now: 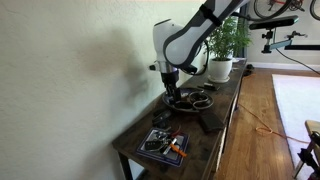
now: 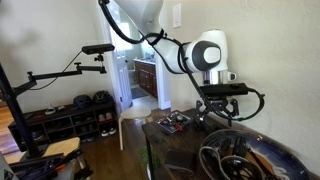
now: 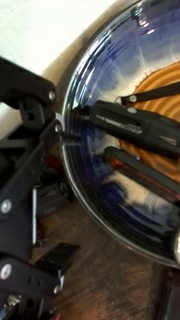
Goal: Take three black objects between the bowls and put them in the bowl on the right
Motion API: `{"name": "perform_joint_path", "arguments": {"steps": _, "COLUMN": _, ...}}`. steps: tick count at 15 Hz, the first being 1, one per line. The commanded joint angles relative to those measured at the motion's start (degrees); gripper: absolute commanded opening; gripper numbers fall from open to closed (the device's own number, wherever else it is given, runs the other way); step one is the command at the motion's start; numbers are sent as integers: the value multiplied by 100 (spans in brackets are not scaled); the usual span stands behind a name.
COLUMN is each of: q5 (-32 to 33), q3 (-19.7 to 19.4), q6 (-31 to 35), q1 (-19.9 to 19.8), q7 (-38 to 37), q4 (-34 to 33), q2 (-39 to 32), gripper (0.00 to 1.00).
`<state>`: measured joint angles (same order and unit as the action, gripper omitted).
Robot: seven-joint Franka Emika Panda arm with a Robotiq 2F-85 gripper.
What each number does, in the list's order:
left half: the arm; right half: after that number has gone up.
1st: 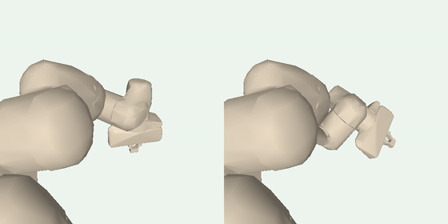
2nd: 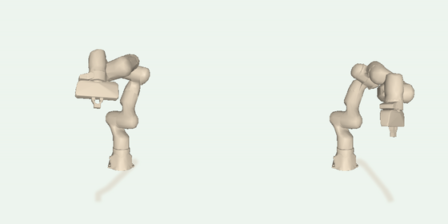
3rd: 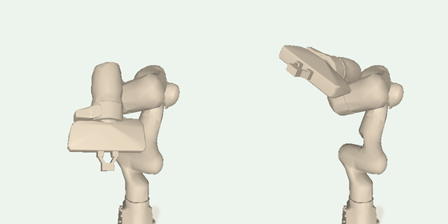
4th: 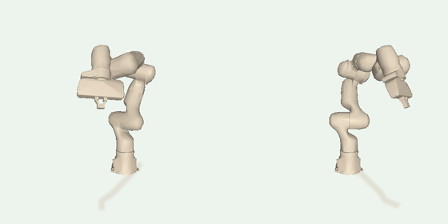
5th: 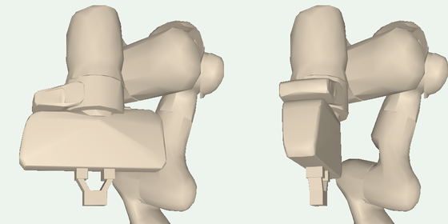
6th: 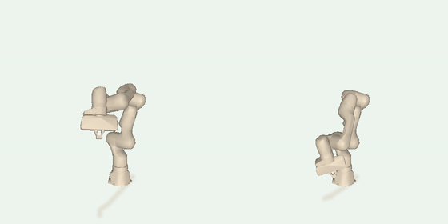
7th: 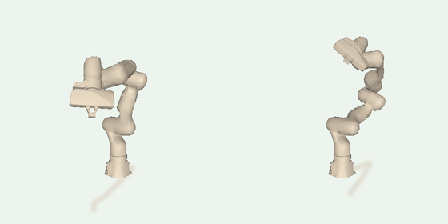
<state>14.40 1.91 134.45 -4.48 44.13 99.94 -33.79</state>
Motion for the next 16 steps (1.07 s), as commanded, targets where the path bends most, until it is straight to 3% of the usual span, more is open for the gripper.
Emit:
{"name": "perform_joint_path", "arguments": {"steps": 1, "q5": -150, "q3": 83, "q6": -166, "q1": 70, "q7": -395, "q4": 742, "q2": 774, "gripper": 100}}
{"name": "perform_joint_path", "arguments": {"steps": 8, "q5": -161, "q3": 389, "q6": -103, "q1": 118, "q7": -17, "q4": 1200, "q2": 1187, "gripper": 100}}
{"name": "perform_joint_path", "arguments": {"steps": 16, "q5": 114, "q3": 444, "q6": 35, "q1": 263, "q7": 637, "q4": 1128, "q2": 956, "gripper": 100}}
